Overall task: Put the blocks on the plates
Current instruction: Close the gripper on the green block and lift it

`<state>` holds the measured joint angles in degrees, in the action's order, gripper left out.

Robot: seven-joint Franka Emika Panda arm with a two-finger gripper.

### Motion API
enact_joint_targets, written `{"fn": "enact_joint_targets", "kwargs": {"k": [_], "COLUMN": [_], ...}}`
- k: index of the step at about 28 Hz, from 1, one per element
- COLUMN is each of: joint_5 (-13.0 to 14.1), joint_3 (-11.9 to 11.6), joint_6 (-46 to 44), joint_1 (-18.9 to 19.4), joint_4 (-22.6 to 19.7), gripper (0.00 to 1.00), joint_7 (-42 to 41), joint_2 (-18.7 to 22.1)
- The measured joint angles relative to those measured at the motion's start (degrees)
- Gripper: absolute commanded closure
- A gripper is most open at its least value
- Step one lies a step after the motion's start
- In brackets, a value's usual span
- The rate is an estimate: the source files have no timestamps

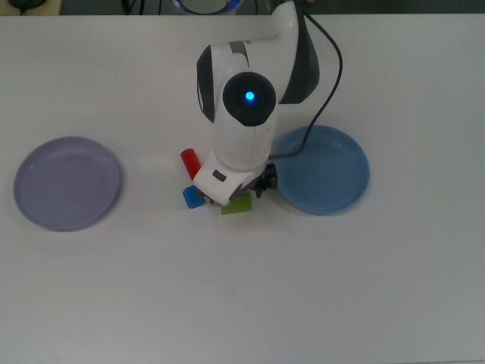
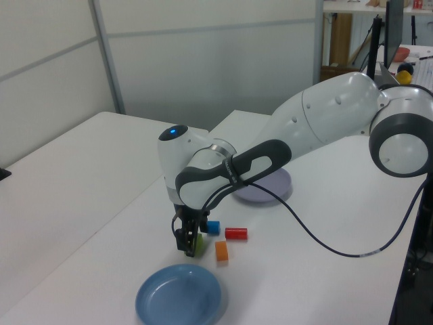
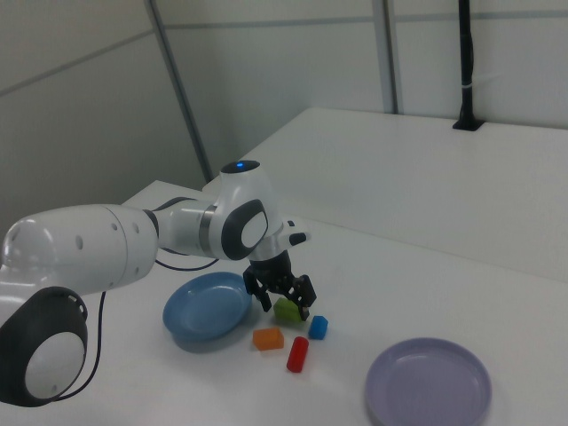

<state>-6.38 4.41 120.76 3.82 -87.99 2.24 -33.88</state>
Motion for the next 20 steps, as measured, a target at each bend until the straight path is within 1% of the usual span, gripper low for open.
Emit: {"fn": "enact_joint_targets", "kwargs": {"k": [1,2,3,4,5,6,7,10,16,20], "joint_5": [0.0,0.0,0.0,0.0,0.0,0.0,0.0,0.0,0.01,0.01], "joint_3": [-0.01,-0.01,-0.02,-0.03,-0.04,-0.05,-0.07,-0.08,-0.08,0.14], "joint_6": [0.48,0.85,1.17,1.45,1.51,1.53,1.53,1.53,1.53,1.13], "joint_1": [0.0,0.0,0.0,0.0,-0.01,-0.03,-0.06,-0.32,-0.65,-0.59], "joint_4": [0.0,0.0,0.0,0.01,0.03,0.06,0.13,0.45,0.85,0.84], "gripper": [0.04,0.18,0.5,0.64,0.75,0.82,0.86,0.9,0.89,0.88], "joint_7": [0.42,0.76,1.08,1.48,1.66,1.82,1.98,2.47,2.77,2.77], "joint_2": [-0.27,-0.48,-0.64,-0.8,-0.85,-0.87,-0.86,-0.85,-0.5,0.67]}}
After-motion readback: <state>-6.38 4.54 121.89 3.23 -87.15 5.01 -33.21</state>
